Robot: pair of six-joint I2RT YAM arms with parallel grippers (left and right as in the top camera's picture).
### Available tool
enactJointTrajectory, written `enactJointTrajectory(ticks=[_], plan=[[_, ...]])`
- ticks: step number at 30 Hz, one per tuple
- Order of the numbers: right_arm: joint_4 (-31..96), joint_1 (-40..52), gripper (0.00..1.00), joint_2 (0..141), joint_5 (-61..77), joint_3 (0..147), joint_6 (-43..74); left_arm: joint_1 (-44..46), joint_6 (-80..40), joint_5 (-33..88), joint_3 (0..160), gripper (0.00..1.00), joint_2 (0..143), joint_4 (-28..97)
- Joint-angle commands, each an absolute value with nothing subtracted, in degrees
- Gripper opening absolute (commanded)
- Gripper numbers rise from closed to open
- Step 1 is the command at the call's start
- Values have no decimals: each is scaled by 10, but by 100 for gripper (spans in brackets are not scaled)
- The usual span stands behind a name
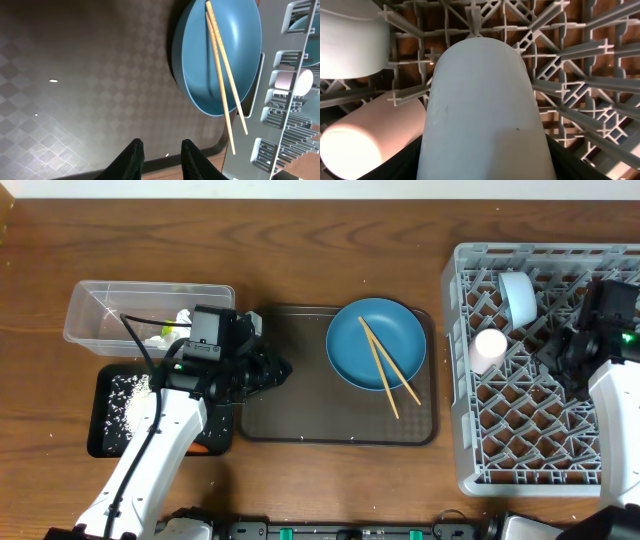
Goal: Sort waste into correct bins and load items into the dishwasher rack
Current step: 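Lower the light blue cup into the rack and open the right gripper, then move the right gripper left over the chopsticks on the blue plate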
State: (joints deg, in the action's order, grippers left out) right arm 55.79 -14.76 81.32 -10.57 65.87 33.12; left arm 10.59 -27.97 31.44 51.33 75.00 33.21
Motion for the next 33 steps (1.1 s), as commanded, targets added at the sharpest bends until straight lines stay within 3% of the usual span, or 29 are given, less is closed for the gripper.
enactJointTrajectory(ticks=[1,6,8,9,11,12,23,27,33], plan=[[544,-161,7,816,-118,639,359,104,-266,308,512,29,752,334],[519,-161,24,816,-118,620,364,104,-266,308,512,28,752,334],[516,-161,36,816,-117,620,364,104,-266,308,512,28,752,335],[514,-161,61,816,-117,620,364,104,-266,308,512,29,752,334],[513,-161,93,816,-115,620,364,104,-266,308,512,34,752,334],[511,-161,99,816,-111,620,364,104,-266,308,512,36,752,334],[511,-161,99,808,-95,631,337,104,-266,308,512,40,752,334],[512,-161,99,788,6,667,273,104,-266,301,512,40,752,334],[511,-152,75,752,152,704,169,104,-266,267,512,41,752,334]])
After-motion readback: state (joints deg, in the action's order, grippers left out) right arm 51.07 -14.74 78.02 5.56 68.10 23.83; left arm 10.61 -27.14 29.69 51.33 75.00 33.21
